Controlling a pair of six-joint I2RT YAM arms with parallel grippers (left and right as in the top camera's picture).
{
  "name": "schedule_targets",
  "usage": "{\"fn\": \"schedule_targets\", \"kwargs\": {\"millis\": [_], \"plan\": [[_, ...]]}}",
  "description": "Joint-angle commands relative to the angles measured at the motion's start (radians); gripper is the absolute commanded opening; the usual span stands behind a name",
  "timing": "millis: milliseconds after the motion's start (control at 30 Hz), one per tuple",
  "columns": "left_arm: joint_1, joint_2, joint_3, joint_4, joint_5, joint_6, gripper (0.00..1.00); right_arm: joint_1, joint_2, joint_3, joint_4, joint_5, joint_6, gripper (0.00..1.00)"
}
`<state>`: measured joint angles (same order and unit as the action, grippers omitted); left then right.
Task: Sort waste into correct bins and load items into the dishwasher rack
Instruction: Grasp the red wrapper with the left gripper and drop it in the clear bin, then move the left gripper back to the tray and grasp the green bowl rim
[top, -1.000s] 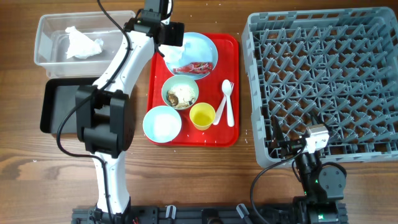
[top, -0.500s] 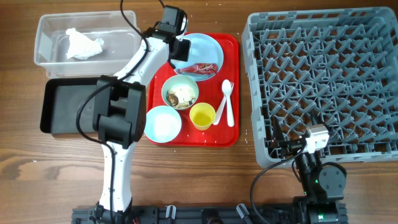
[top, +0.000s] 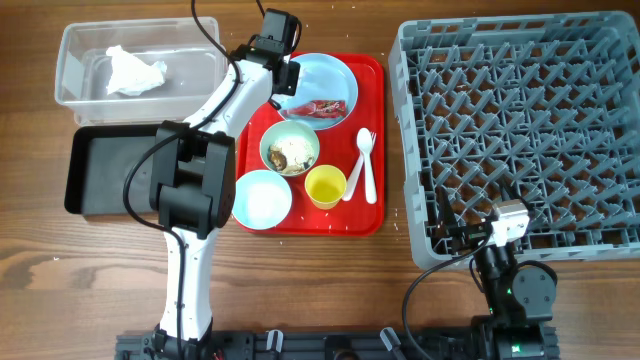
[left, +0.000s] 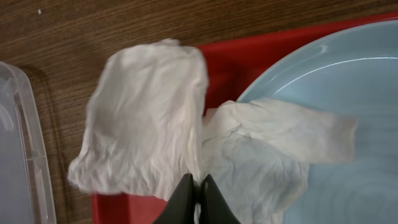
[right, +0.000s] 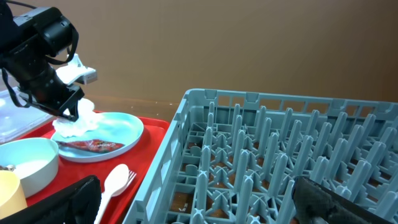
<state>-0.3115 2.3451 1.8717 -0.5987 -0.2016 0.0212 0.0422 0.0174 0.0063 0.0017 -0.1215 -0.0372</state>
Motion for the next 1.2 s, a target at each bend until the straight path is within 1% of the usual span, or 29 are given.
{"fn": "schedule_targets", "kwargs": {"millis": [0, 133, 167, 267, 333, 433, 467, 600, 733, 767, 800, 833, 867, 900, 967, 1067, 1167], "plan": [[0.0, 0.009, 0.007, 0.003, -0.022, 0.0, 0.04, 0.0, -0.007, -0.001, 0.005, 0.017, 0.013, 1.0], [0.003, -0.048, 0.007, 0.004, -0.033, -0.012, 0.04, 0.0, -0.007, -0.001, 0.005, 0.017, 0.014, 1.0], [0.009, -0.078, 0.007, 0.004, -0.036, -0.034, 0.04, 0.0, -0.007, -0.001, 0.005, 0.017, 0.014, 1.0], [0.037, -0.162, 0.007, 0.005, -0.035, -0.083, 0.04, 0.0, -0.007, -0.001, 0.005, 0.017, 0.014, 1.0], [0.065, -0.209, 0.007, 0.004, -0.027, -0.09, 0.04, 0.0, -0.007, -0.001, 0.005, 0.017, 0.013, 1.0], [0.109, -0.23, 0.007, 0.003, -0.027, -0.095, 0.04, 0.0, -0.007, -0.001, 0.005, 0.017, 0.013, 1.0], [0.123, -0.23, 0.007, 0.003, -0.027, -0.113, 0.04, 0.0, -0.007, -0.001, 0.005, 0.017, 0.014, 1.0], [0.219, -0.23, 0.007, -0.007, -0.011, -0.265, 0.04, 0.0, -0.007, -0.001, 0.005, 0.017, 0.014, 1.0], [0.322, -0.221, 0.007, -0.037, 0.037, -0.347, 0.04, 0.0, -0.007, -0.001, 0.005, 0.017, 0.013, 1.0], [0.347, -0.215, 0.007, -0.047, 0.045, -0.349, 0.09, 0.0, -0.007, -0.001, 0.005, 0.017, 0.013, 1.0], [0.371, -0.206, 0.007, -0.049, 0.064, -0.348, 0.3, 0.0, -0.007, -0.001, 0.005, 0.017, 0.014, 1.0], [0.383, -0.204, 0.007, -0.051, 0.079, -0.348, 0.54, 0.0, -0.007, -0.001, 0.005, 0.017, 0.014, 1.0], [0.394, -0.202, 0.007, -0.053, 0.1, -0.348, 0.95, 0.0, -0.007, -0.001, 0.005, 0.017, 0.013, 1.0], [0.399, -0.202, 0.007, -0.053, 0.129, -0.343, 1.0, 0.0, -0.007, -0.001, 0.005, 0.017, 0.013, 1.0], [0.397, -0.209, 0.007, -0.053, 0.152, -0.319, 1.0, 0.0, -0.007, -0.001, 0.005, 0.017, 0.013, 1.0], [0.346, -0.236, 0.007, -0.06, 0.191, -0.203, 1.0, 0.0, -0.007, -0.001, 0.005, 0.017, 0.014, 1.0], [0.242, -0.264, 0.007, -0.095, 0.191, -0.087, 1.0, 0.0, -0.007, -0.001, 0.005, 0.017, 0.013, 1.0]]}}
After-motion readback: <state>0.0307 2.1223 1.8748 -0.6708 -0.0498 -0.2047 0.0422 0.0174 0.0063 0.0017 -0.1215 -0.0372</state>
